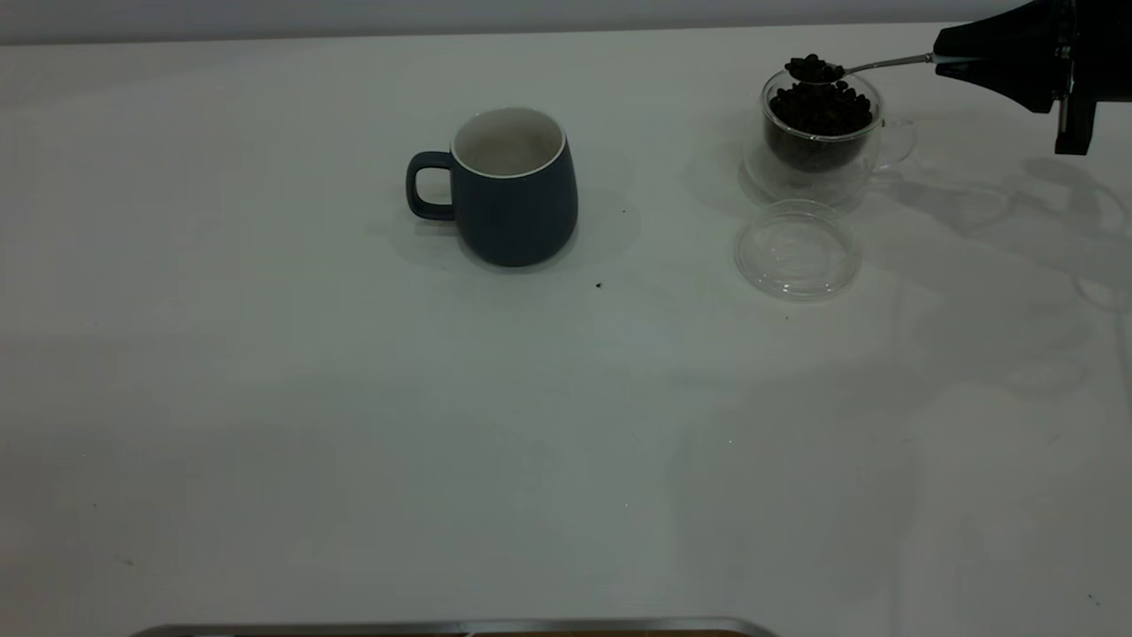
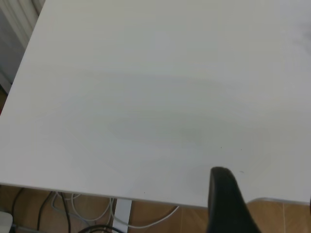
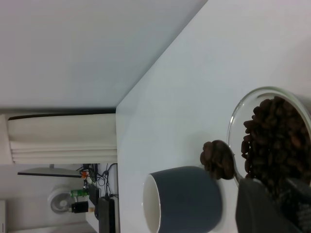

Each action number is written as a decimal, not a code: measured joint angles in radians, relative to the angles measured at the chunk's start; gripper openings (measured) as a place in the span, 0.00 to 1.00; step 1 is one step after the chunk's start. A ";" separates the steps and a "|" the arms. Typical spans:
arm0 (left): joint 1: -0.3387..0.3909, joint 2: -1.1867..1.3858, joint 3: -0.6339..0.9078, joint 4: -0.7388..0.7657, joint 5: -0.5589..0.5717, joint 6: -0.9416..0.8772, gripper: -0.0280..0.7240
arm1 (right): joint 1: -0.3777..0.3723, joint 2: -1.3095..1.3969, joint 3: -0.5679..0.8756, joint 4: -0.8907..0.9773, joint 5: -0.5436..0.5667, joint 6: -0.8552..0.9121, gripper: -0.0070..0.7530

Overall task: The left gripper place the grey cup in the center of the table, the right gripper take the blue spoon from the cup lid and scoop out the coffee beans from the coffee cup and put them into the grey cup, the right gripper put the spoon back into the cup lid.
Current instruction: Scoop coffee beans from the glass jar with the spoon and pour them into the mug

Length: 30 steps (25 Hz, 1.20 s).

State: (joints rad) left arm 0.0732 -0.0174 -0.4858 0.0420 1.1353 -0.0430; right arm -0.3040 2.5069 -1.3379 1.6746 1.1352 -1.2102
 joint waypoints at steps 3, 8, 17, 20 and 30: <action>0.000 0.000 0.000 0.000 0.000 0.000 0.67 | 0.004 -0.004 0.000 0.000 0.000 0.005 0.14; 0.000 0.000 0.000 0.000 0.000 0.000 0.67 | 0.024 -0.051 0.000 -0.001 0.005 0.011 0.14; 0.000 0.000 0.000 0.000 0.000 0.003 0.67 | 0.132 -0.070 0.000 -0.001 0.005 0.045 0.14; 0.000 0.000 0.000 0.000 0.000 0.003 0.67 | 0.187 -0.070 0.000 0.001 0.005 0.047 0.14; 0.000 0.000 0.000 0.000 0.000 0.003 0.67 | 0.378 -0.070 0.000 0.076 0.004 0.052 0.14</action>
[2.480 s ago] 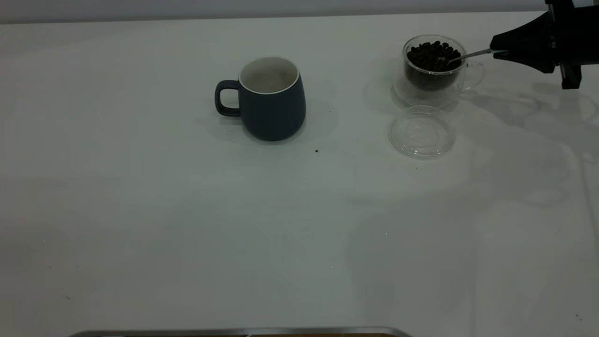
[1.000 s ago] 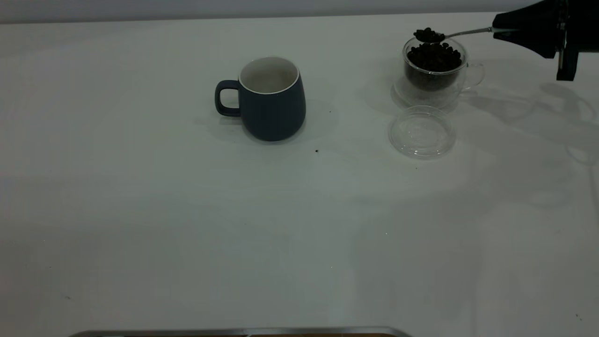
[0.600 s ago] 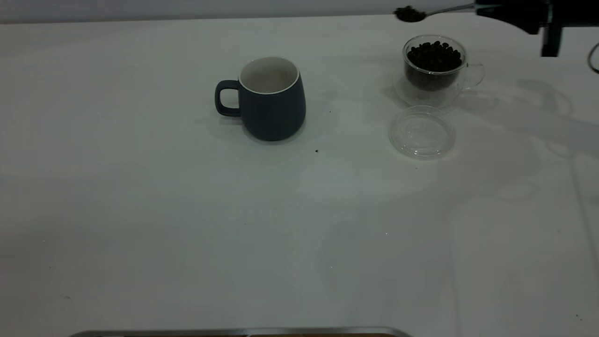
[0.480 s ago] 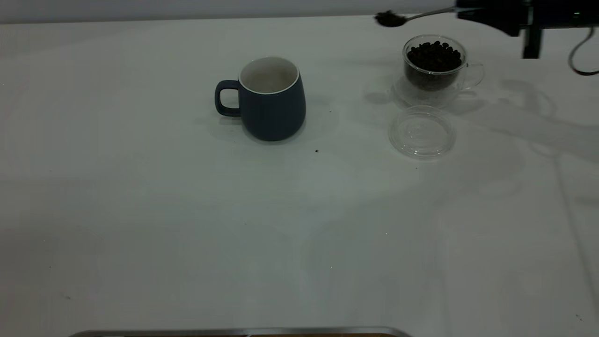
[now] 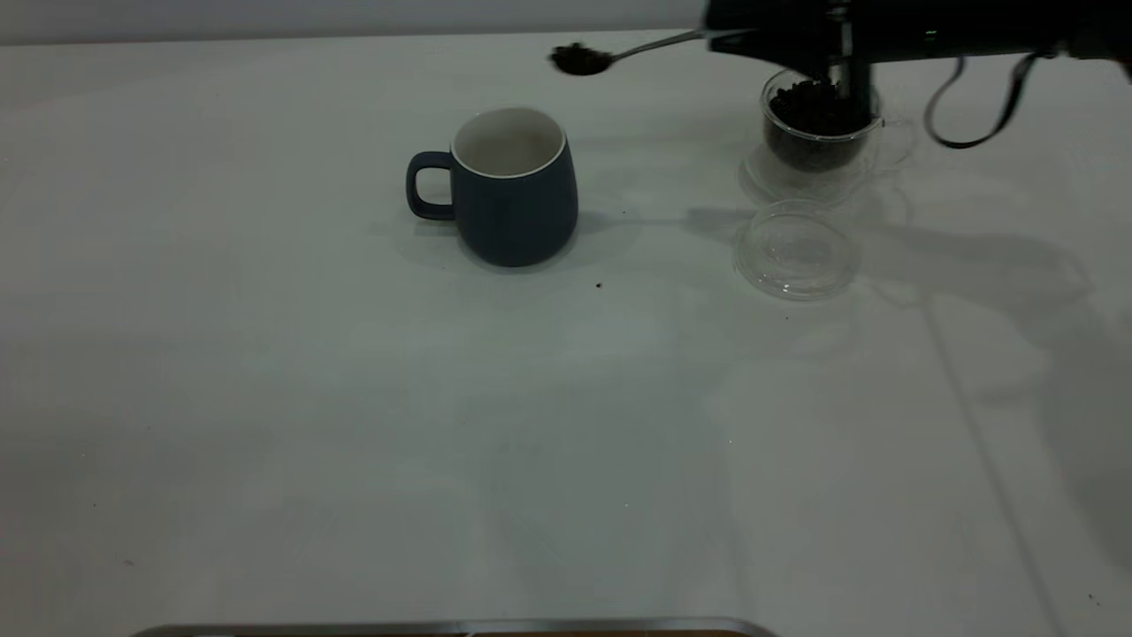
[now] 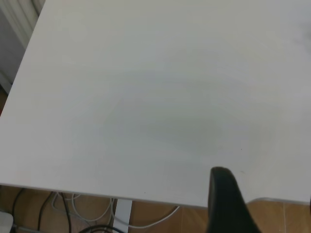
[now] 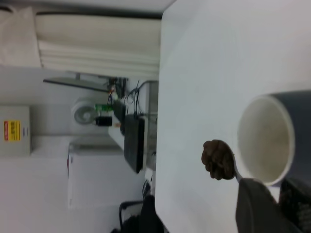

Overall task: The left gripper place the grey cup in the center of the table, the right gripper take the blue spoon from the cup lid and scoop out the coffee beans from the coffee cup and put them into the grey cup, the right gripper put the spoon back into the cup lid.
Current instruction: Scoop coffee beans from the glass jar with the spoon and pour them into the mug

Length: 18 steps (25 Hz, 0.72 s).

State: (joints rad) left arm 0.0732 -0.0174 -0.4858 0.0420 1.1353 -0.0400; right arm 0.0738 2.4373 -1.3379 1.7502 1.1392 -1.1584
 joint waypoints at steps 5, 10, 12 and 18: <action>0.000 0.000 0.000 0.000 0.000 0.000 0.67 | 0.067 0.000 0.000 0.023 -0.059 0.001 0.14; 0.000 0.000 0.000 0.000 0.000 0.000 0.67 | 0.105 0.000 0.000 0.026 -0.159 0.000 0.14; 0.000 0.000 0.000 0.000 0.000 0.000 0.67 | 0.113 0.000 0.000 0.027 -0.196 -0.001 0.14; 0.000 0.000 0.000 0.000 0.000 0.000 0.67 | 0.125 0.000 0.000 0.033 -0.293 -0.002 0.14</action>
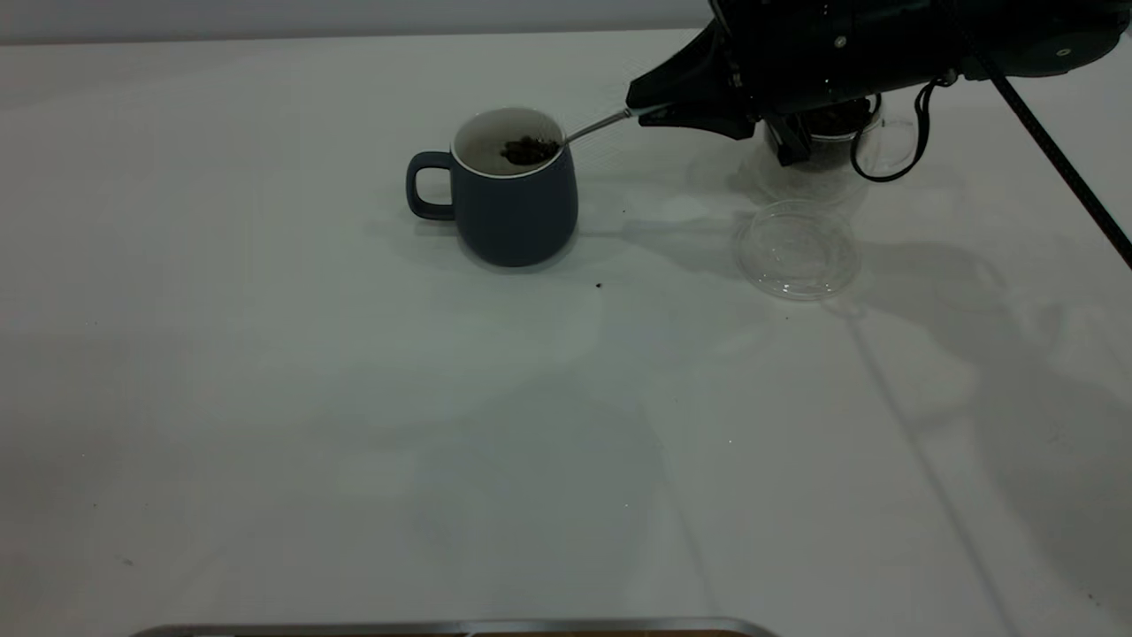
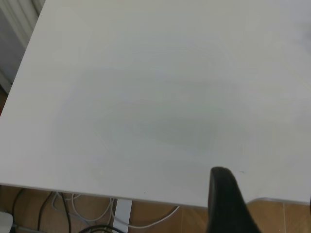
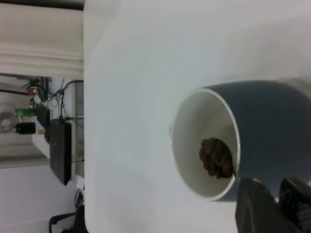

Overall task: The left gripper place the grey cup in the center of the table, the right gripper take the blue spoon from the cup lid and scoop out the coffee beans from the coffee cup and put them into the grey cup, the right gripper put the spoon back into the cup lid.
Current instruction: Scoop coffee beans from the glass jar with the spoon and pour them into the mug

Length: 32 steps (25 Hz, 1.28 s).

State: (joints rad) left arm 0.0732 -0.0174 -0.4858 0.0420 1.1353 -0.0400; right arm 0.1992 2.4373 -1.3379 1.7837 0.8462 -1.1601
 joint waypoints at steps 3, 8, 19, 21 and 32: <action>0.000 0.000 0.000 0.000 0.000 0.000 0.67 | 0.004 0.000 0.000 0.004 -0.007 0.000 0.14; 0.000 0.000 0.000 0.000 0.000 -0.003 0.67 | 0.018 0.000 0.000 0.006 -0.020 -0.018 0.14; 0.000 0.000 0.000 0.000 0.000 -0.003 0.67 | 0.030 -0.012 -0.006 0.006 -0.054 -0.190 0.14; 0.000 0.000 0.000 0.000 0.000 -0.003 0.67 | 0.030 -0.024 -0.007 0.006 -0.071 -0.230 0.14; 0.000 0.000 0.000 0.000 0.000 -0.003 0.67 | 0.031 -0.113 -0.007 -0.002 -0.097 -0.481 0.14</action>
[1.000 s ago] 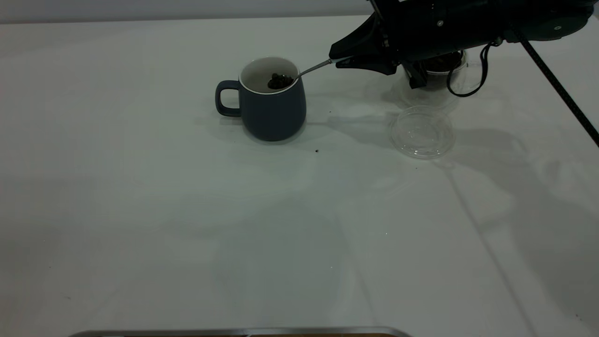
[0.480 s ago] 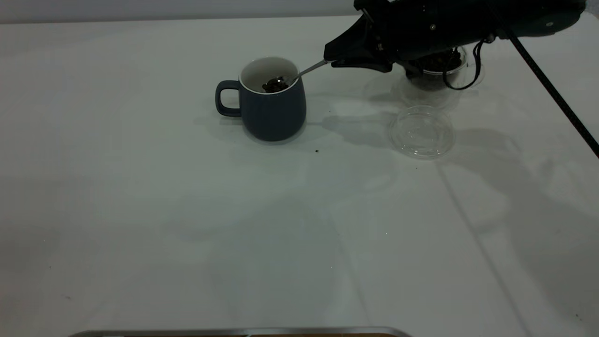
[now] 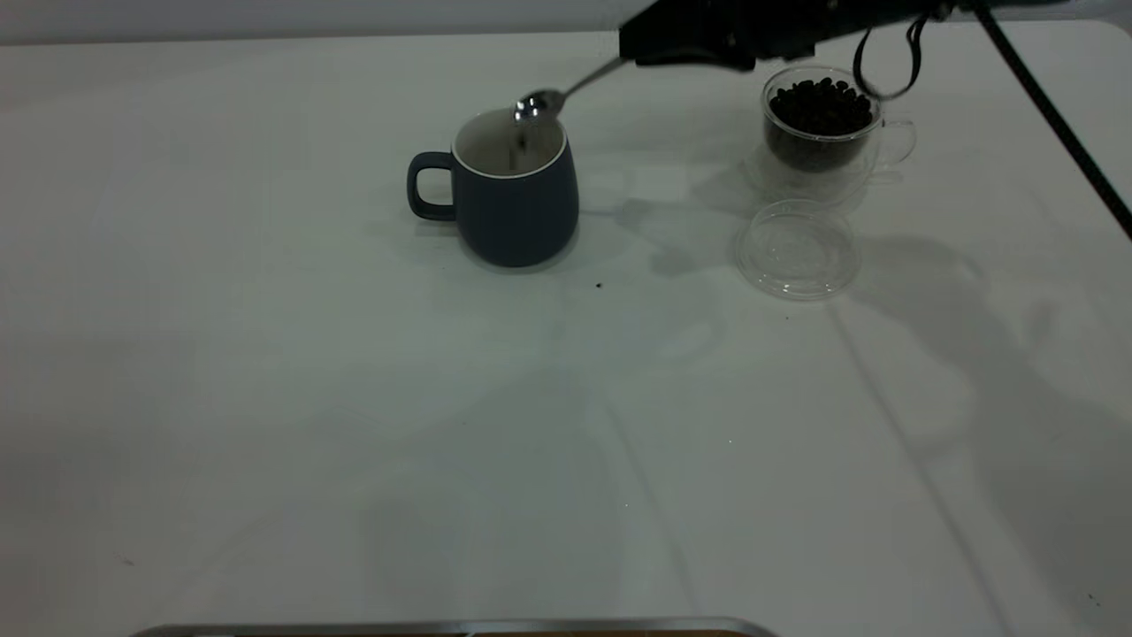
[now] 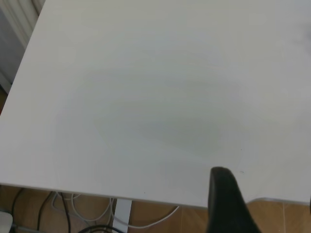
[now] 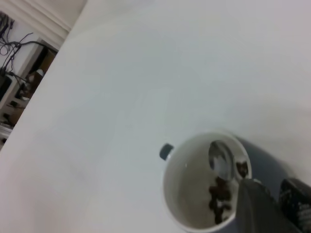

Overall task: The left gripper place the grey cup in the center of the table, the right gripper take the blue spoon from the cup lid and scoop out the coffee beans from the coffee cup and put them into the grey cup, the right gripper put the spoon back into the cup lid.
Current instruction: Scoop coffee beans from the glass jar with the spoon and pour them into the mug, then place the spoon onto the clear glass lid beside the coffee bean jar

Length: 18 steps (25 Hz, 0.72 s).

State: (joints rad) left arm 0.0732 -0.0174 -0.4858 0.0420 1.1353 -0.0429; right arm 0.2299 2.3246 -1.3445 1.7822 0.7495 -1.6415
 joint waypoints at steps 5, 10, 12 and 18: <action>0.000 0.000 0.000 0.000 0.000 0.004 0.67 | 0.000 -0.065 0.000 -0.028 0.000 -0.067 0.14; 0.000 0.000 0.000 0.000 0.000 0.004 0.67 | -0.002 -0.177 0.040 -0.129 0.000 -0.023 0.14; 0.000 0.000 0.000 0.000 0.000 0.004 0.67 | -0.012 -0.254 0.073 -0.198 0.003 -0.001 0.14; 0.000 0.000 0.000 0.000 0.000 0.004 0.67 | -0.180 -0.466 0.212 -0.327 0.028 0.096 0.14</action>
State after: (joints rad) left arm 0.0732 -0.0174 -0.4858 0.0420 1.1353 -0.0393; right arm 0.0503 1.8585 -1.1323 1.4551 0.7771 -1.5453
